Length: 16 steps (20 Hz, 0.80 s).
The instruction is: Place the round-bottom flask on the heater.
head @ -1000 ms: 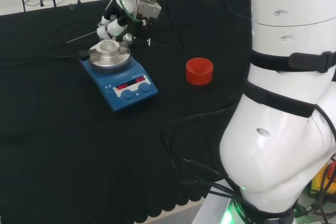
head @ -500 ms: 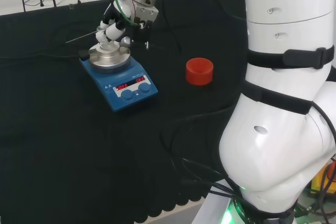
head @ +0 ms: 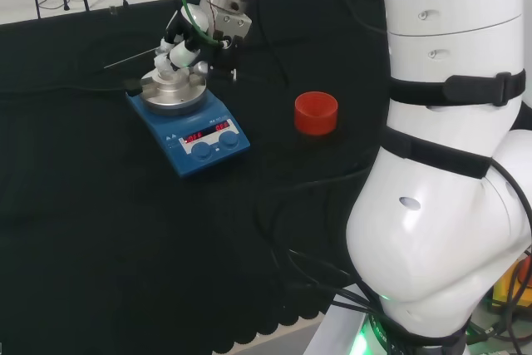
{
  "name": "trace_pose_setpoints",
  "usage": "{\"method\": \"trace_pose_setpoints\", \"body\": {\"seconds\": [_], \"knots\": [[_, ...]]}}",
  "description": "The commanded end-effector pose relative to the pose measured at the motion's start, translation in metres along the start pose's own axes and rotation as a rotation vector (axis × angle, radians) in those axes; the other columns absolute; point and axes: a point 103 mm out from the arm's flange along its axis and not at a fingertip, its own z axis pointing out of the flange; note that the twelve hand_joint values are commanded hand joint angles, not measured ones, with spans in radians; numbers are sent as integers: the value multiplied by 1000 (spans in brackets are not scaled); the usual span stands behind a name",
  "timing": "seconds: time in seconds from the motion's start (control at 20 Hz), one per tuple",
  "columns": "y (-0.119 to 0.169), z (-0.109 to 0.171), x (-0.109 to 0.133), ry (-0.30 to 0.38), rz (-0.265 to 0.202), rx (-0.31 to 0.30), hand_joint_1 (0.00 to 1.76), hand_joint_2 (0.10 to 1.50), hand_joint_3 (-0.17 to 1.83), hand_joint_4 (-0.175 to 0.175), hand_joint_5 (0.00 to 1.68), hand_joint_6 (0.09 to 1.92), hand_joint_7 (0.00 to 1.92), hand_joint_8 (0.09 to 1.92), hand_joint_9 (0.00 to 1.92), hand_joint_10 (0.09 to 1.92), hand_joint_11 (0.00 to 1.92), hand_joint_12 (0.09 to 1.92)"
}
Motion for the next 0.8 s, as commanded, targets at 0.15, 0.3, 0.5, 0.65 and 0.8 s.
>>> {"method": "trace_pose_setpoints", "body": {"seconds": [0.15, 0.3, 0.5, 0.65, 0.8], "knots": [[0, 0, -3, -36, 24, 62, 1039, 570, 640, -69, 870, 840, 511, 724, 706, 671, 279, 1348], [-1, -2, -4, -37, 32, 69, 1027, 537, 671, -88, 652, 857, 473, 735, 672, 691, 257, 1355], [-3, -4, -4, -39, 31, 67, 1013, 518, 667, -89, 531, 829, 452, 736, 653, 695, 241, 1358], [-6, -9, -7, -30, 31, 60, 1006, 510, 662, -90, 496, 815, 447, 737, 646, 697, 235, 1360], [-14, -22, -10, -50, 28, 69, 989, 507, 650, -89, 384, 734, 429, 743, 633, 705, 219, 1372]]}}
